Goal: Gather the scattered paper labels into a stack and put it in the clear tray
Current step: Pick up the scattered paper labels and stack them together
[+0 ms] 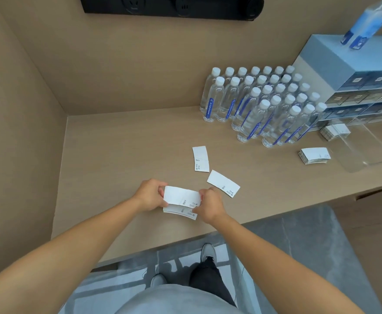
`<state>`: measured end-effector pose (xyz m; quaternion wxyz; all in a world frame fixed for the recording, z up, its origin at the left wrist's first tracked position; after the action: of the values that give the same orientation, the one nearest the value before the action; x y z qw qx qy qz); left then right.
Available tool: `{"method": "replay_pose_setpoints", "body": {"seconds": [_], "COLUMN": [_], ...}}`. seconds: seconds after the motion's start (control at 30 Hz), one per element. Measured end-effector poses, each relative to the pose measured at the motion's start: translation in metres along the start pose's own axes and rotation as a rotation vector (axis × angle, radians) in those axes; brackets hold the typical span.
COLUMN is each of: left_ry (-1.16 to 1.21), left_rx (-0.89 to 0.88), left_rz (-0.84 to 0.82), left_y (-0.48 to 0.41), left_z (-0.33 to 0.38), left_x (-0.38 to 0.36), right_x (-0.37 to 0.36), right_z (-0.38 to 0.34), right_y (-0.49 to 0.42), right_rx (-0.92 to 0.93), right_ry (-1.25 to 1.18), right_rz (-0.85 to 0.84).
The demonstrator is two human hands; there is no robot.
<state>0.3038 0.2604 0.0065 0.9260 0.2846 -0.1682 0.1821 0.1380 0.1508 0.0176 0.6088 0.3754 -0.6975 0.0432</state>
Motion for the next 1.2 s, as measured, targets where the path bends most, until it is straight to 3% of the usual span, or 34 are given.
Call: {"method": "replay_pose_setpoints", "body": {"seconds": [0.13,0.37,0.8,1.0,1.2], "left_ry": [-0.231,-0.422,-0.529,-0.731,-0.782], "left_rx": [-0.084,-0.105,-0.151,-0.18,-0.164], "left_rz": [-0.024,-0.013,-0.013,-0.141,-0.145], "left_y": [0.001,0.0,-0.005,-0.013,-0.017], "left_z": [-0.001,-0.02,-0.026,-0.019,-0.019], "left_x": [-0.005,-0.016,-0.027,-0.033,-0.037], "right_x": [-0.011,-0.036,-0.059,-0.061,-0.056], "right_z": [-0.002,0.007,0.014,0.008,0.001], "right_y": [0.0,-0.006,-0.012,-0.011,-0.021], "right_rx": [0.048,0.038,0.008,0.168,0.25], "right_ry": [0.067,0.097,0.01,0.229,0.422], "right_rz": [-0.001,-0.015,-0.034,-0.082,-0.128]}}
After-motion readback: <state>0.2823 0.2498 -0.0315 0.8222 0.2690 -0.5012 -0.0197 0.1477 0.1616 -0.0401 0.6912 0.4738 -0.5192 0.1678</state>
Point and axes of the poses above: each hand's wrist, its own y-axis away from the middle knuckle, its own x-axis out of the back of the hand, z = x × y, the point moved 6 cm from there along -y, towards the middle knuckle, and after that the axes turned 15 degrees about y, right-handed, at the moved point
